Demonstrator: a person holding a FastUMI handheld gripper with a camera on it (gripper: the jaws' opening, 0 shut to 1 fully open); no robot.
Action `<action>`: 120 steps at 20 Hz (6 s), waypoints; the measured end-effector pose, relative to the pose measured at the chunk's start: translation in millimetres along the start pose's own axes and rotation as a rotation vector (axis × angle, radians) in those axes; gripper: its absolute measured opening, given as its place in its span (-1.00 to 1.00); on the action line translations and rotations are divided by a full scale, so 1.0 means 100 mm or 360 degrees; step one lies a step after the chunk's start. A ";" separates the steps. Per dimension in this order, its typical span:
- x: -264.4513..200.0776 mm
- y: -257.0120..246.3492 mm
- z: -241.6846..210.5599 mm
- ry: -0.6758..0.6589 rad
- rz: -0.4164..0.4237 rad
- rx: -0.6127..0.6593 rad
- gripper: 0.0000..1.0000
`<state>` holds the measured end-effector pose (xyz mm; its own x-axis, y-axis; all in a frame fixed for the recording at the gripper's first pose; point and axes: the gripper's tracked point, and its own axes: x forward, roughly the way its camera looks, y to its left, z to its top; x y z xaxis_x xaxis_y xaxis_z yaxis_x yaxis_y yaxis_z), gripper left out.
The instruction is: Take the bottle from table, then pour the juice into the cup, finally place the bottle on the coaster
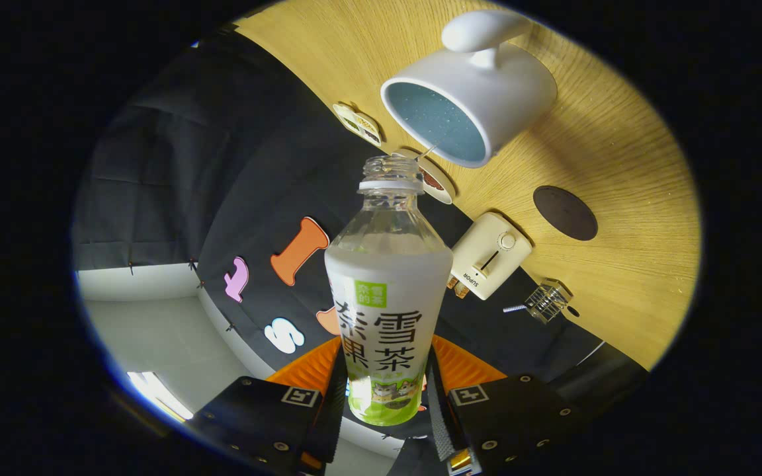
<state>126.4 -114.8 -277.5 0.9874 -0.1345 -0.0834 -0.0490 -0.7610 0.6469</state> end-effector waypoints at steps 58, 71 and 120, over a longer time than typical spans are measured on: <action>0.93 -1.32 0.47 0.0537 -0.0591 -0.3910 0.21; 0.68 -1.15 0.42 0.0439 -0.0574 -0.3771 0.84; -1.92 0.86 -2.83 0.0398 0.0610 -0.3843 0.90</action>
<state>-25.2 25.2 8.8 0.9811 0.1471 0.1255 -0.1461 0.9891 -0.0175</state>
